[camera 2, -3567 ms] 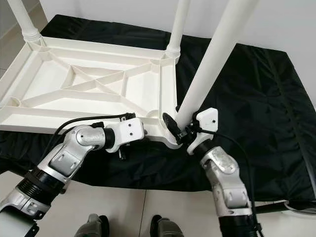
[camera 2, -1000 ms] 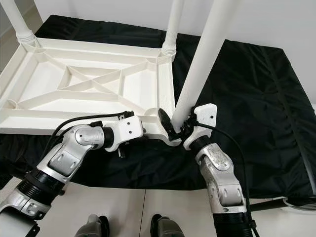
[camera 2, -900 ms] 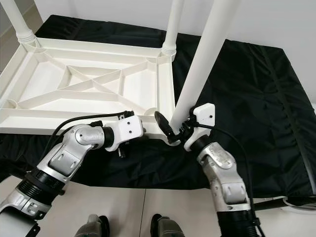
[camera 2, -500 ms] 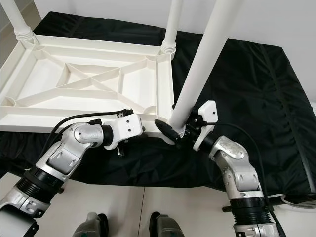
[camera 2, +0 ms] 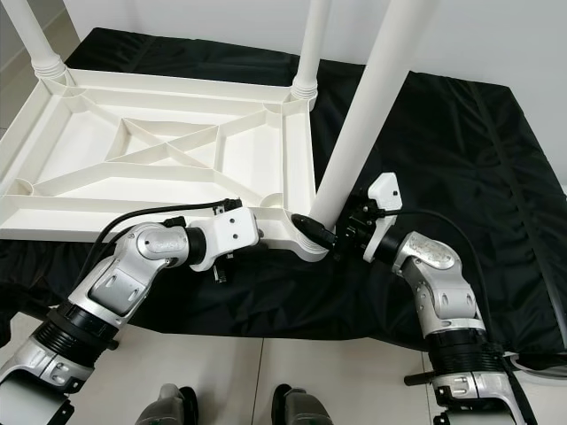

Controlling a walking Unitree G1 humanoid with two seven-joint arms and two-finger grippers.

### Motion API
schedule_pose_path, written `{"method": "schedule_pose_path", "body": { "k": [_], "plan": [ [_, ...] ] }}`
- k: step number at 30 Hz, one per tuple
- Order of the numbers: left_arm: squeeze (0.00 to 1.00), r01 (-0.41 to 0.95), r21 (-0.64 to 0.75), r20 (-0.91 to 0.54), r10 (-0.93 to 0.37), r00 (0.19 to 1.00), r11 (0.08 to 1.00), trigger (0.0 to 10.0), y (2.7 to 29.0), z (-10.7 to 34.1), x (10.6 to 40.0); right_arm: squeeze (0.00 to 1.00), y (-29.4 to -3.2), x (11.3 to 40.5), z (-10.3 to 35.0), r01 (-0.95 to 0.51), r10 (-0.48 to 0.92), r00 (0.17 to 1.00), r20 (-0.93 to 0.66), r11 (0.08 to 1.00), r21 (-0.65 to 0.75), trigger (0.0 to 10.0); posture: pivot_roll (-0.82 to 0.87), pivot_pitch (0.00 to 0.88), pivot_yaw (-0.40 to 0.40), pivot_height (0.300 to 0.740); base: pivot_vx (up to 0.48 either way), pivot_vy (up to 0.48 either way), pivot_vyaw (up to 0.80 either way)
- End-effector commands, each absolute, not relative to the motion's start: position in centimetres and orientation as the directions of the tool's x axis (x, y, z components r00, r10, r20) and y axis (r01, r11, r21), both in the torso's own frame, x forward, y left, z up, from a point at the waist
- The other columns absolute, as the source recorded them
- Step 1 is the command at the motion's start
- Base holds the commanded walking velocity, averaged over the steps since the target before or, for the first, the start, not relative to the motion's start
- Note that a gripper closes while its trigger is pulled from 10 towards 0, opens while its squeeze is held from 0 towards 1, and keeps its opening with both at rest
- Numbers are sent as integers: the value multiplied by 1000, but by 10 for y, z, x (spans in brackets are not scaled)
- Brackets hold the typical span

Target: Building children table

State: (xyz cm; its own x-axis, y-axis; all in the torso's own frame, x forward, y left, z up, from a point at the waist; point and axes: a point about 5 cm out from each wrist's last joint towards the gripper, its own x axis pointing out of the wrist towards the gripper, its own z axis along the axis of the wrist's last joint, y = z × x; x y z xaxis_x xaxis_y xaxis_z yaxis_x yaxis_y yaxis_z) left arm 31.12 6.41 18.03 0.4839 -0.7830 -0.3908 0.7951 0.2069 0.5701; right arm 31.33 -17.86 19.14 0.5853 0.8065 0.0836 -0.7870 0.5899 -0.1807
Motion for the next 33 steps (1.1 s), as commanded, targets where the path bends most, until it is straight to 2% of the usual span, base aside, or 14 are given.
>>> {"method": "schedule_pose_path", "body": {
  "k": [1,7,17,18,19,20,33],
  "plan": [
    [0,746,629,-342,-783,519,220,10000,62,194,313,0,-182,315,194,-783,804,586,97,593,-189,0,-34,181,-47,740,0,0,0],
    [0,746,629,-342,-783,520,220,10000,62,194,313,0,-179,315,192,-797,819,562,115,574,-187,0,-33,179,-49,740,0,0,0],
    [0,746,629,-342,-783,519,220,10000,62,194,312,0,-178,314,187,-794,814,569,117,581,-180,0,-32,177,-51,740,0,0,0],
    [0,746,629,-342,-784,519,220,10000,62,194,312,0,-177,314,186,-789,809,577,113,588,-179,5843,-32,177,-51,740,0,0,0],
    [0,746,629,-342,-784,519,220,10000,62,194,312,0,-177,314,186,-789,809,577,113,588,-179,5843,-32,177,-51,740,0,0,0],
    [0,746,629,-341,-784,519,220,10000,62,194,312,0,-176,313,185,-786,804,584,112,594,-172,10000,-33,174,-58,740,0,0,0],
    [0,749,627,-341,-788,513,217,10000,60,192,310,0,-165,299,176,-702,717,680,157,697,-146,10000,-36,169,-63,740,0,0,0]
  ]
}}
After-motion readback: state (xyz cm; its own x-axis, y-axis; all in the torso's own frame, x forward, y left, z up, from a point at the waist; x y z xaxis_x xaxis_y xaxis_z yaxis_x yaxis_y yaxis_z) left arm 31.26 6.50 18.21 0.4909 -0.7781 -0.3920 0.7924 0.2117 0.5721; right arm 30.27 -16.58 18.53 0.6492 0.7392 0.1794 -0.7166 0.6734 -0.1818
